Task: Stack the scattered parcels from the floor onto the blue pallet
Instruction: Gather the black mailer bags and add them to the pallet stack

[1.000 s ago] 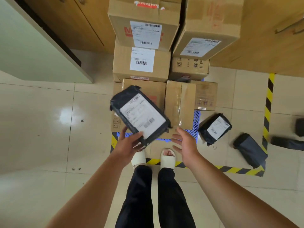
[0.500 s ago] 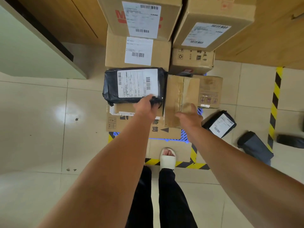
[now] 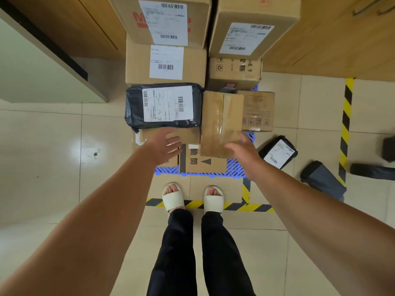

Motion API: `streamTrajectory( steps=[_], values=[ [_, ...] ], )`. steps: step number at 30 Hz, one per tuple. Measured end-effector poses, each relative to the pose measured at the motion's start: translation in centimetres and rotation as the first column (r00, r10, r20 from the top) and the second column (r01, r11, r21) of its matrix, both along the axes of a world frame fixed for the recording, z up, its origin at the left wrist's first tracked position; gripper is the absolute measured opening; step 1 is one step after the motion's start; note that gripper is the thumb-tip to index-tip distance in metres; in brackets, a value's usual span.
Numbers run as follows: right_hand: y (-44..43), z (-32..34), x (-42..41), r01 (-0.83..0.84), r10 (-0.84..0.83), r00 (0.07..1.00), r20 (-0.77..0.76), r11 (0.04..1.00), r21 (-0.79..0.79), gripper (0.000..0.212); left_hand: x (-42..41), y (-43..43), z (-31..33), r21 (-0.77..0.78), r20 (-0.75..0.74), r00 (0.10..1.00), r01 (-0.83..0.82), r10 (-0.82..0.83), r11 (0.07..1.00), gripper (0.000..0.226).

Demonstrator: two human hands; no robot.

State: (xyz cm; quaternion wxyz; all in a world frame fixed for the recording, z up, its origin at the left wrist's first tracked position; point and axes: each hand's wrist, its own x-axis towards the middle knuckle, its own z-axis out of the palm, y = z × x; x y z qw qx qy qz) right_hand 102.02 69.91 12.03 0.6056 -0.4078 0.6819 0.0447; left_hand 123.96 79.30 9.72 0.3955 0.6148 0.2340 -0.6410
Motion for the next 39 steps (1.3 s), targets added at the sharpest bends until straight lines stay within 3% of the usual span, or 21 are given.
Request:
streamTrajectory(
  steps=[3, 6, 10, 14, 17, 21, 28, 31, 36, 39],
  values=[
    [1.3, 2.4, -0.9, 0.019, -0.019, 1.0, -0.017, 1.0, -0.008, 0.065, -1.9, 2.5, 2.1, 0.077, 0.082, 0.995, 0.057, -0.064, 0.995, 0.013],
    [3.2, 7.2, -1.8, 0.044, -0.043, 0.999, -0.023, 0.999, 0.022, 0.05, -5.7, 4.7, 6.0, 0.123, 0.11, 0.983, 0.136, -0.149, 0.983, 0.013],
    [6.9, 14.5, -4.7, 0.078, -0.077, 0.997, -0.02, 0.995, 0.064, 0.043, -11.5, 6.5, 13.8, 0.038, 0.09, 0.982, 0.163, -0.165, 0.986, 0.025],
    [11.0, 21.0, -9.7, 0.25, -0.249, 0.968, -0.023, 0.966, 0.066, 0.03, -15.8, 8.3, 19.8, -0.062, 0.106, 0.964, 0.252, -0.245, 0.966, 0.022],
    [13.9, 25.5, -14.5, 0.43, -0.43, 0.903, -0.011, 0.901, 0.046, 0.022, -18.4, 9.6, 22.4, -0.078, 0.085, 0.936, 0.349, -0.342, 0.934, 0.023],
    [16.9, 30.1, -21.1, 0.712, -0.713, 0.702, 0.001, 0.701, 0.036, 0.017, -22.4, 9.3, 25.5, -0.069, 0.104, 0.868, 0.493, -0.486, 0.867, 0.024],
    [17.3, 33.8, -29.8, 0.826, -0.825, 0.564, 0.035, 0.564, -0.023, 0.01, -28.7, 5.9, 30.3, -0.105, 0.222, 0.713, 0.696, -0.665, 0.711, 0.019],
    [15.8, 32.6, -33.8, 0.825, -0.823, 0.563, 0.076, 0.565, 0.005, 0.009, -31.2, 3.9, 30.0, -0.122, 0.308, 0.655, 0.747, -0.69, 0.654, 0.023],
    [14.5, 30.4, -41.4, 0.713, -0.726, 0.682, 0.096, 0.688, 0.138, 0.022, -37.3, 3.5, 29.1, 0.041, 0.4, 0.646, 0.696, -0.65, 0.717, 0.019],
    [14.1, 28.5, -46.6, 0.659, -0.687, 0.721, 0.088, 0.72, 0.218, 0.018, -42.4, 4.7, 28.3, 0.137, 0.371, 0.626, 0.693, -0.685, 0.708, 0.01]
  ],
)
